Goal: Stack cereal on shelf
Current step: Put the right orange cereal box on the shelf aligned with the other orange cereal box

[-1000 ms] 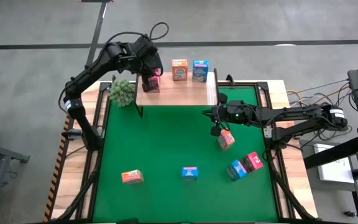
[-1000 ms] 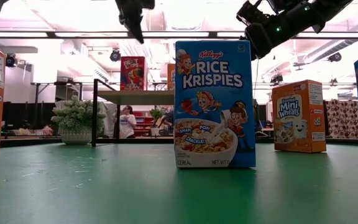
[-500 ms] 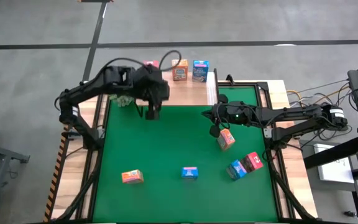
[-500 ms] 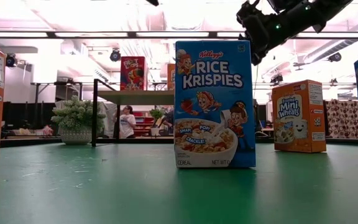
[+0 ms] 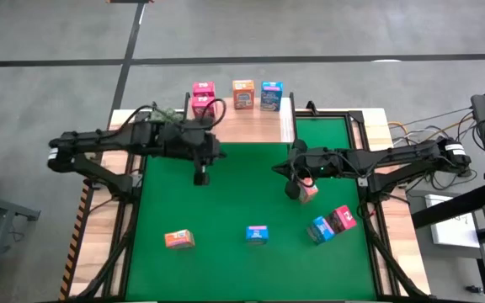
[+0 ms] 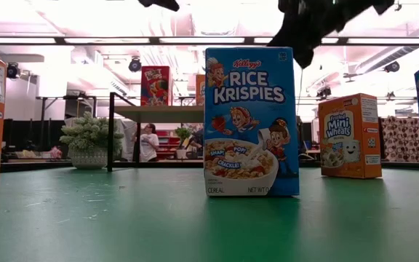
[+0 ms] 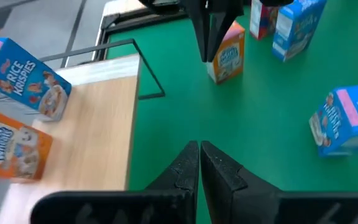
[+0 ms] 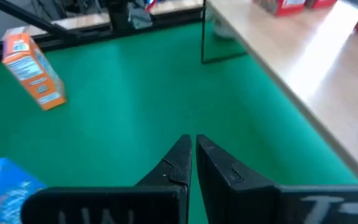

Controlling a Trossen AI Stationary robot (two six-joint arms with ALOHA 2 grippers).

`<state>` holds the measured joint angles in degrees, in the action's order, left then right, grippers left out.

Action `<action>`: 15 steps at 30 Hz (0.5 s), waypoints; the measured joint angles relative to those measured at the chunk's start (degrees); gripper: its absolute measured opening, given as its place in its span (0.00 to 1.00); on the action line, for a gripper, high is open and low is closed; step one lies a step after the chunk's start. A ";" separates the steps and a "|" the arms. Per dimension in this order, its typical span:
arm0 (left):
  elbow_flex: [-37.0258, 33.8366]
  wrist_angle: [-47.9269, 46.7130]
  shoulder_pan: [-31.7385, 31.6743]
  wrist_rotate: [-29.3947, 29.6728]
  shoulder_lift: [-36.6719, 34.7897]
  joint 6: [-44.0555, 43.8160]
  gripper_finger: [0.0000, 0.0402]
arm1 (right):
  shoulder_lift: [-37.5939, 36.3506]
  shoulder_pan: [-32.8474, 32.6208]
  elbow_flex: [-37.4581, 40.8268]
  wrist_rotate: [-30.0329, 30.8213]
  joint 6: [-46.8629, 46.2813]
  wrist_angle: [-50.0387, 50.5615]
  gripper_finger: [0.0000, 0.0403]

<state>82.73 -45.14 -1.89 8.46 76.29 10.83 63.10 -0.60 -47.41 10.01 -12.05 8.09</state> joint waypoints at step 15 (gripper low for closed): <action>-17.73 14.27 0.46 0.14 -12.93 -2.13 0.00 | 6.23 -3.30 -22.40 -5.37 -29.25 49.66 0.03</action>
<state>65.00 -30.86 -1.43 8.60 63.36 8.70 69.33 -3.90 -69.81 4.63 -41.29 57.75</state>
